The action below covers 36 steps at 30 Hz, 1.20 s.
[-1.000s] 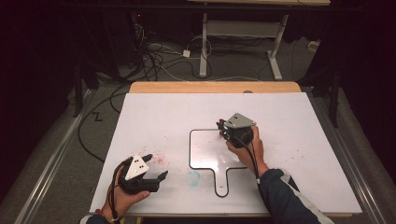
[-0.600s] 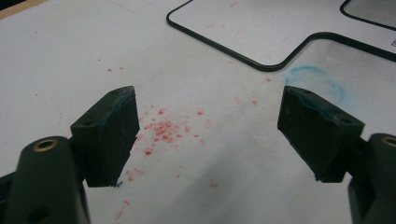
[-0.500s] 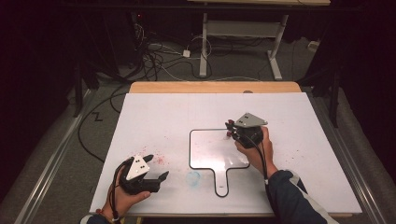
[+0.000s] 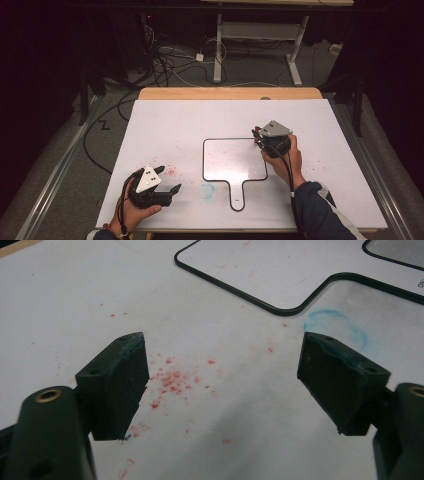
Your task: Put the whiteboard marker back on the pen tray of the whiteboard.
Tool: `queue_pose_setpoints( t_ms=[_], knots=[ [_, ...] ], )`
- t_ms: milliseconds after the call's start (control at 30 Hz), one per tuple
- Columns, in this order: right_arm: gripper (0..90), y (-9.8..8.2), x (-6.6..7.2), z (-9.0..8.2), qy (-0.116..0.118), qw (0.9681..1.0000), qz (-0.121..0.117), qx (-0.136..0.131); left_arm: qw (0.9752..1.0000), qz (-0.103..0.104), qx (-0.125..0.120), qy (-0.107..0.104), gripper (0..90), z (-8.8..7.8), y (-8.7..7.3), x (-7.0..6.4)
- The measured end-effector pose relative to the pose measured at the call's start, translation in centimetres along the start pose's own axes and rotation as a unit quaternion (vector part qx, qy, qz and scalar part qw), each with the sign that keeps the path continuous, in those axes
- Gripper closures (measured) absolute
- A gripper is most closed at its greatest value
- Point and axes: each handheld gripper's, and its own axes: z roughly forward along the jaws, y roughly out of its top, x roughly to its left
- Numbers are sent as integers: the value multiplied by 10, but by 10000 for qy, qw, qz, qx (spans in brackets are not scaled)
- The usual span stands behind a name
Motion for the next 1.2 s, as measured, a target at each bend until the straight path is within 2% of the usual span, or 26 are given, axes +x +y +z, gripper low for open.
queue_pose_setpoints(
  t_ms=[67,167,267,367,433,533,567,633,733,800,833,900,1000,1067,1133,1200],
  knots=[
    [815,-1,1,-1,194,9997,85,-111,10000,16,10,0,196,0,0,0],
    [815,1,8,-2,613,9975,241,-263,10000,30,20,-15,196,1,1,-1],
    [816,3,13,-3,500,9985,-13,-212,10000,27,18,-18,196,1,1,-1],
    [815,1,11,1,-10,9995,-306,-73,10000,22,20,-18,196,1,0,-1],
    [814,0,12,1,-5,9995,-306,-105,10000,24,27,-28,196,2,0,-1],
    [814,2,18,-1,438,9985,-187,-259,10000,31,34,-33,196,2,1,-1],
    [814,4,21,-2,447,9984,-252,-217,10000,30,34,-38,196,2,1,-1],
    [815,3,22,-4,344,9984,-426,-132,10000,36,36,-38,196,1,0,-1],
    [815,-3,13,-6,-20,9982,-600,47,10000,29,37,-40,196,1,0,-1],
    [815,-6,4,-9,-68,9990,-417,108,10000,27,29,-41,196,0,0,-1],
    [814,-8,1,-11,-8,9994,-337,96,10000,27,31,-43,196,1,0,-1],
    [814,-10,0,-13,54,9994,-329,81,10000,29,38,-43,196,1,0,-1],
    [815,-10,0,-19,473,9989,-61,-11,10000,55,33,-56,196,2,1,-2],
    [815,-10,0,-22,570,9984,-31,-17,10000,61,32,-68,196,2,2,-2],
    [815,-10,-1,-25,560,9984,-16,17,10000,56,31,-65,196,2,2,-2],
    [815,-10,-4,-26,408,9991,-47,103,10000,51,24,-73,196,1,2,-1]
  ],
)
